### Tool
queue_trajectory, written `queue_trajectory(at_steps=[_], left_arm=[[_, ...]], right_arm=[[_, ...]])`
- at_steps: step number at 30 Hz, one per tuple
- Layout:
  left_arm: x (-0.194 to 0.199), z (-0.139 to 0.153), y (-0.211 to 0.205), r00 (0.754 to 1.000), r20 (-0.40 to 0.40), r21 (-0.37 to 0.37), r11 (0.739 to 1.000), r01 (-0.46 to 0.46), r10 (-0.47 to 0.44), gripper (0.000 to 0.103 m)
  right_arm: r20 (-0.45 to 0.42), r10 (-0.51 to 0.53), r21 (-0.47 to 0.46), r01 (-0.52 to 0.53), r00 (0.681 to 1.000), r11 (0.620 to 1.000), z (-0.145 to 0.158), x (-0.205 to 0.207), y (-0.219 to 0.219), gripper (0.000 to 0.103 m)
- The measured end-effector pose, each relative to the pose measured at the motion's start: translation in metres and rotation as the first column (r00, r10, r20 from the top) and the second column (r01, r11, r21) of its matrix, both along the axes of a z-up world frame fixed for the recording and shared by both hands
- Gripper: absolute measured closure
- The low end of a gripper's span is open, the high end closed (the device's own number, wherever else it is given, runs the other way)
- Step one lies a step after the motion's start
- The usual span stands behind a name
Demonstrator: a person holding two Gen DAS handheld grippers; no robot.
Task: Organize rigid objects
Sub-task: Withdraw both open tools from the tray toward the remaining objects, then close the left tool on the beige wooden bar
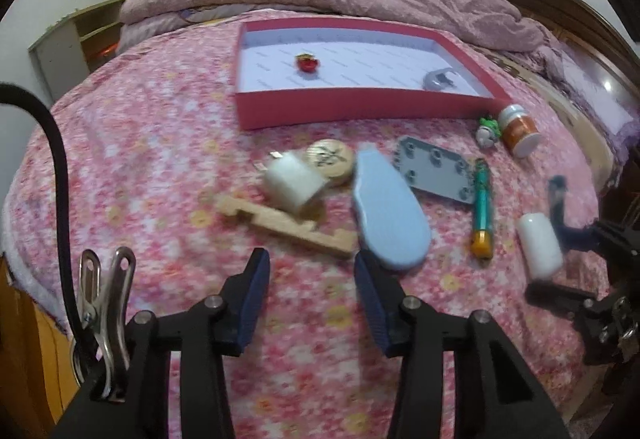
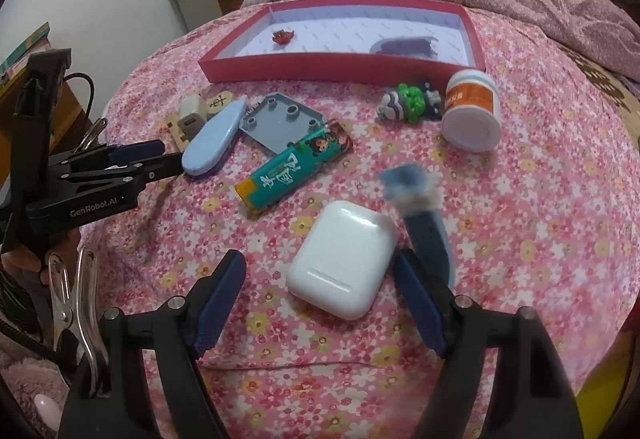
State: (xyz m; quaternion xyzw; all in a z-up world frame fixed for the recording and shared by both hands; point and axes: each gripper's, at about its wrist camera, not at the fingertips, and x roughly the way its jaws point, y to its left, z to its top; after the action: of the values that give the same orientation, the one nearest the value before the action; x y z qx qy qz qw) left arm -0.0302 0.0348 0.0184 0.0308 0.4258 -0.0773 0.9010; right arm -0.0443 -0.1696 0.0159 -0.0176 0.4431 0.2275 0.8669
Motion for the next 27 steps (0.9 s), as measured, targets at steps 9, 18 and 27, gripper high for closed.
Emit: queue_trajectory(at_steps=[9,18,27], left_arm=[[0.003,-0.001,0.013,1.0,-0.004,0.033,0.999,0.02,-0.02,0.03],[0.024,-0.009,0.029,0.992,0.018,0.078,0.989,0.125,-0.126,0.005],[0.04,-0.011,0.036,0.99,0.044,0.047,0.99,0.135,-0.138,0.003]], right_arm=[[0.005,-0.001,0.014,0.001,1.0,1.0,0.0,-0.001,0.0,0.024],[0.022,-0.003,-0.01,0.003,1.0,1.0,-0.001,-0.001,0.004,0.023],[0.028,-0.002,-0.008,0.002,1.0,1.0,-0.002,-0.001,0.005,0.023]])
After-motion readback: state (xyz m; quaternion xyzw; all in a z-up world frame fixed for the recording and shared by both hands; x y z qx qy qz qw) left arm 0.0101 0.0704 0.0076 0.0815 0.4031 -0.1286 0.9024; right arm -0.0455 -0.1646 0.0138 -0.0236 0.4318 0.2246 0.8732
